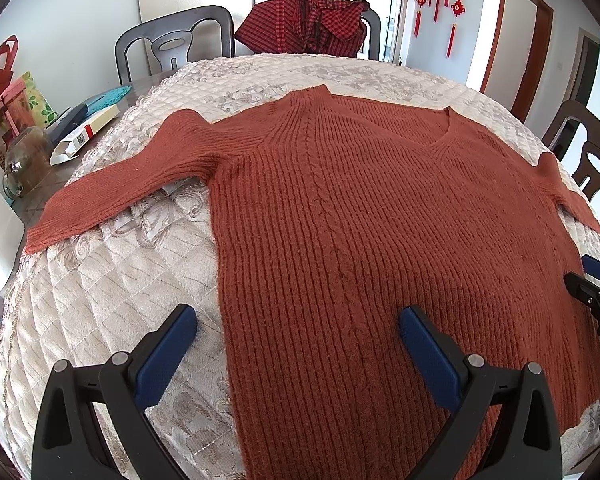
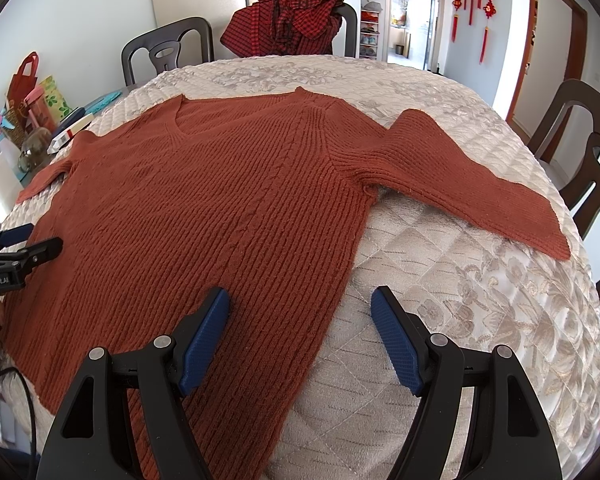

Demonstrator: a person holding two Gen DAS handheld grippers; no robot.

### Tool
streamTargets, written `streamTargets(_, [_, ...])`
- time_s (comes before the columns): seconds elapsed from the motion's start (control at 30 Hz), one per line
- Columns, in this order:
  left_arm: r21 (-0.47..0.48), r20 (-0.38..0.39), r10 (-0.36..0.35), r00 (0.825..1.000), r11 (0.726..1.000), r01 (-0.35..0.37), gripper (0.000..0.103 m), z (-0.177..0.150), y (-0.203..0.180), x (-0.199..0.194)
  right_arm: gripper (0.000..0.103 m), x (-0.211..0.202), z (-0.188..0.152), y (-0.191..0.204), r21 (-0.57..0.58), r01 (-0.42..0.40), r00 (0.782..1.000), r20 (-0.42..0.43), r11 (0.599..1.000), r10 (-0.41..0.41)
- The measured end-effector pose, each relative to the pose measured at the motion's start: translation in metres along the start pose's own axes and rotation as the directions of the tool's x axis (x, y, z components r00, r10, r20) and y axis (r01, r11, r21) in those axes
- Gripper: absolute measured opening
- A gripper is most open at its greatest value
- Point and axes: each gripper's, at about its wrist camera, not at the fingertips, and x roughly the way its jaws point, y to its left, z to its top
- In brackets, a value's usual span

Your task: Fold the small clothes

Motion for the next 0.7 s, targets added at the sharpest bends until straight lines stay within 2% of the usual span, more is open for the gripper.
streamTargets(0.7, [-0.001,0.001,0.001,1.000,1.000,-0.001,0.103,0.0036,0.0009,-0.0002,0.075,-0.0004,0.0000,-0.0015,0.003,-0.009,1.000,0.000,1.000,0.009])
